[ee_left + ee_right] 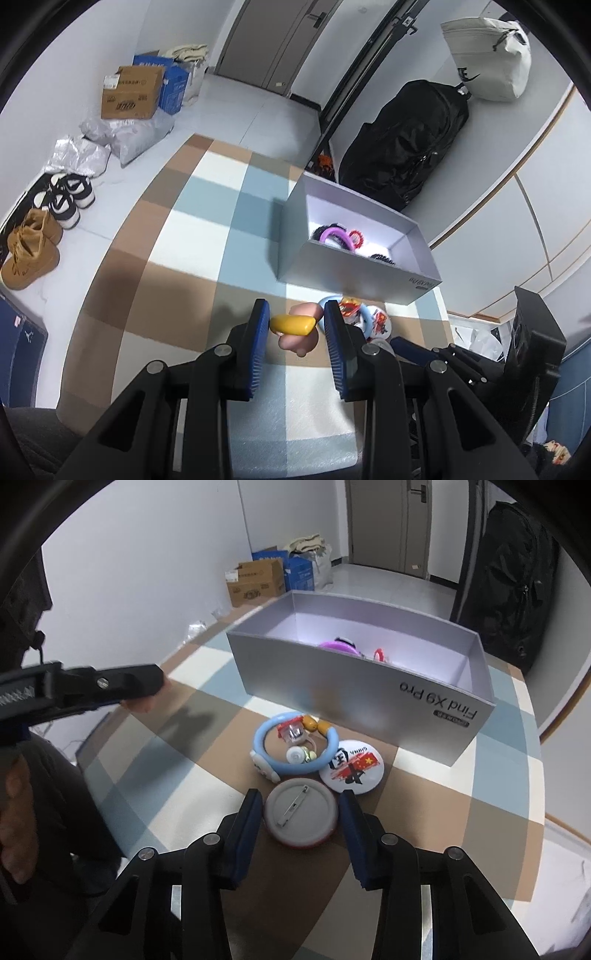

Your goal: Organize jewelry

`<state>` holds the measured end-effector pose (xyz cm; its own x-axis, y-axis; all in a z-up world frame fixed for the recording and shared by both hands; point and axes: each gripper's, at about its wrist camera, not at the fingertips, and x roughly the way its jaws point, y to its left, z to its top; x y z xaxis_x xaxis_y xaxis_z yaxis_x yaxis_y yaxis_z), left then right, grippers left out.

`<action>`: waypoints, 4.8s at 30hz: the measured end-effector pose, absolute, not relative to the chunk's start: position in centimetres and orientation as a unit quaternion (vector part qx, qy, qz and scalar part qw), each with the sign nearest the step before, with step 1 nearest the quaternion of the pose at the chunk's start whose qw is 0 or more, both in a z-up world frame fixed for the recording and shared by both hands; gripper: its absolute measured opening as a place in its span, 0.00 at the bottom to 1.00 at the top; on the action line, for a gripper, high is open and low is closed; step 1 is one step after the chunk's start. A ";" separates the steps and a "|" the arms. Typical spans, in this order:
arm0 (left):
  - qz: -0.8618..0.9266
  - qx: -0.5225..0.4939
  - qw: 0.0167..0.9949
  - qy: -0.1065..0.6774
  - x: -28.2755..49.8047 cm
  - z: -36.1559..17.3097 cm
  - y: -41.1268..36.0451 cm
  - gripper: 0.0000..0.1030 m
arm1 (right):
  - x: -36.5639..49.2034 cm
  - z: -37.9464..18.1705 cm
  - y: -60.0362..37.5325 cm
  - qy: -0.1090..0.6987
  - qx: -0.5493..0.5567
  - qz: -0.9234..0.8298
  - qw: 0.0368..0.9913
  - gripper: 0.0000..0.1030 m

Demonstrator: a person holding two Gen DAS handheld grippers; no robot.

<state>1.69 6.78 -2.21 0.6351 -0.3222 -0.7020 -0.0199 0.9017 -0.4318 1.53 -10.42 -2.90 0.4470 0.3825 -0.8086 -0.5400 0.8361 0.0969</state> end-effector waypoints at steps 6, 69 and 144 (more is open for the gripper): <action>-0.083 -0.193 0.891 0.403 1.6 -1.1 6.3 0.24 | 1.8 -1.3 -11.9 0.436 -0.047 0.294 0.849 0.41; -0.166 -0.166 0.872 0.431 14.2 -1.1 1.5 0.41 | 13.9 3.1 -17.4 0.378 0.087 0.268 0.882 0.78; -0.134 -0.074 0.875 0.459 5.8 -5.1 -1.5 0.10 | 4.5 -1.3 -19.3 0.450 0.054 0.198 0.869 1.00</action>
<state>5.77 -1.49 -5.11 0.5421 -0.3032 -0.7837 0.1665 0.9529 -0.2535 4.54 -19.28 -1.29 0.5160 0.3933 -0.7609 -0.2966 0.9154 0.2721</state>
